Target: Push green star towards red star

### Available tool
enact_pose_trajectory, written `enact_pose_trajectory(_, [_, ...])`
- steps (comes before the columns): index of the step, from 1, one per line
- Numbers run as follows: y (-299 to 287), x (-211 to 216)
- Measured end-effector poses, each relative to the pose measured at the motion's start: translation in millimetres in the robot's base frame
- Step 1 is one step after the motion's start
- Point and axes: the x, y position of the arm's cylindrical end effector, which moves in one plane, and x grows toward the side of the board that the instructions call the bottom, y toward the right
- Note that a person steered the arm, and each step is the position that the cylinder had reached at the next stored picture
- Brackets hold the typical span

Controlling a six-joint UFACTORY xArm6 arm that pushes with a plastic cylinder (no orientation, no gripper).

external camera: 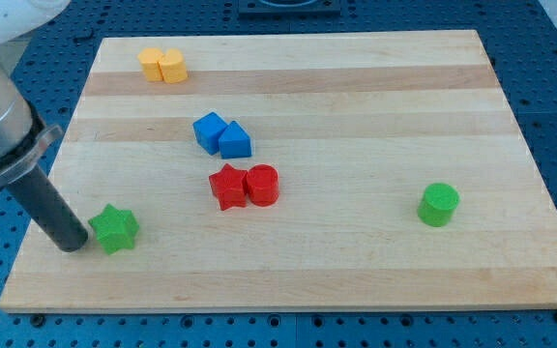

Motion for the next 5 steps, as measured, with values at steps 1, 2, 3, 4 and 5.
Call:
enact_pose_trajectory(1, [17, -7])
enact_pose_trajectory(2, [27, -22])
enact_pose_trajectory(3, [36, -34])
enact_pose_trajectory(4, [48, -24])
enact_pose_trajectory(5, [53, -7])
